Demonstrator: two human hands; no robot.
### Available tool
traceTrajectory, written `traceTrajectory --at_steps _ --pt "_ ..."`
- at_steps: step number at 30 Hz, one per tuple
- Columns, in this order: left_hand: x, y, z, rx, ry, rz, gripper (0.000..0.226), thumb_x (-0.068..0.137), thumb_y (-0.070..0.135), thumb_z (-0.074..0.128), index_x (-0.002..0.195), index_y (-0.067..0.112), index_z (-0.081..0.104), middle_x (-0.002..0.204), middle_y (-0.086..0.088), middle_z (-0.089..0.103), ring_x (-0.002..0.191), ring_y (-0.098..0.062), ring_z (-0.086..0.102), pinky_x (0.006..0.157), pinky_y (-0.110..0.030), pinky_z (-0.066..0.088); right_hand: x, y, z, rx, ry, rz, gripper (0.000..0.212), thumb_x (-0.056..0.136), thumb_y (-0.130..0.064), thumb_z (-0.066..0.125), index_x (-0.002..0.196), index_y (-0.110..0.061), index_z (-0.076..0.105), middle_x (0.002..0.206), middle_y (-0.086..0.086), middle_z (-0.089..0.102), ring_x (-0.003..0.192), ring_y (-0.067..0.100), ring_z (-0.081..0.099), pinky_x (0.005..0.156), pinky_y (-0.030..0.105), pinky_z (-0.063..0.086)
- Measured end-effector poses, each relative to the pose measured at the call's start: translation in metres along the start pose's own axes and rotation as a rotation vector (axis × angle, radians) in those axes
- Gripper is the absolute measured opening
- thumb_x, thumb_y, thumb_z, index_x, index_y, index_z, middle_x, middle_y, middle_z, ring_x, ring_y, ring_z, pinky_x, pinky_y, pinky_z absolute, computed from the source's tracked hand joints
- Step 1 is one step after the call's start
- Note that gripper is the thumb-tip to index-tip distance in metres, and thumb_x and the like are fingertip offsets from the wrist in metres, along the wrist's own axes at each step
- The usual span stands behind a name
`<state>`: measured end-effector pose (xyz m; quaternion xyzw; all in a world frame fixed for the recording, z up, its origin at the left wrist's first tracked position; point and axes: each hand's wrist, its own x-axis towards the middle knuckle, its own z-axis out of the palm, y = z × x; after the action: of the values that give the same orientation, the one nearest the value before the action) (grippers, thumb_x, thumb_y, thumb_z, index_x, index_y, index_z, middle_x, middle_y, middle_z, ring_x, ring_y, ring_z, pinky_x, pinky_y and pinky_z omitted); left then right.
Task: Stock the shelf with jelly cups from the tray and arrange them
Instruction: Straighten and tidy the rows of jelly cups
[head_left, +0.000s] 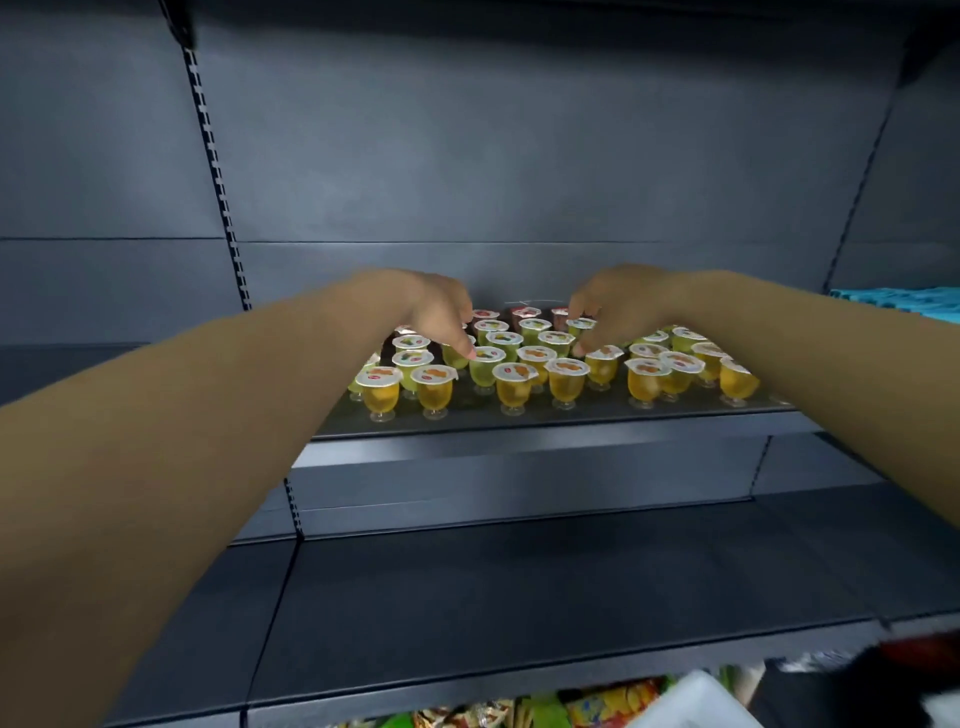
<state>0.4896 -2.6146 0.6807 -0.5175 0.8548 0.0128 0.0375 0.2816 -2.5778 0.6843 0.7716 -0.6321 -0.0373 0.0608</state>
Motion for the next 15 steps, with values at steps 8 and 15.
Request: traceTrajectory --at_steps 8,15 --pt "0.014 0.02 -0.003 0.001 -0.018 -0.02 0.065 0.088 0.038 0.062 0.142 0.012 0.037 0.145 -0.004 0.042 0.131 -0.025 0.04 0.105 -0.035 0.033 -0.009 0.037 0.007 0.068 0.049 -0.022 0.051 0.087 -0.043 0.063 0.131 -0.018 0.051 0.133 0.002 0.051 0.117 0.022 0.048 0.088 0.028 0.038" --pt "0.057 0.016 0.003 -0.169 0.002 -0.032 0.062 0.086 0.031 0.066 0.14 0.014 0.041 0.144 -0.001 0.045 0.132 -0.021 0.042 0.108 -0.035 0.032 0.017 0.07 0.022 0.409 0.133 -0.056 0.049 0.086 -0.032 0.068 0.129 -0.012 0.056 0.13 0.003 0.057 0.117 0.021 0.053 0.096 0.032 0.042"
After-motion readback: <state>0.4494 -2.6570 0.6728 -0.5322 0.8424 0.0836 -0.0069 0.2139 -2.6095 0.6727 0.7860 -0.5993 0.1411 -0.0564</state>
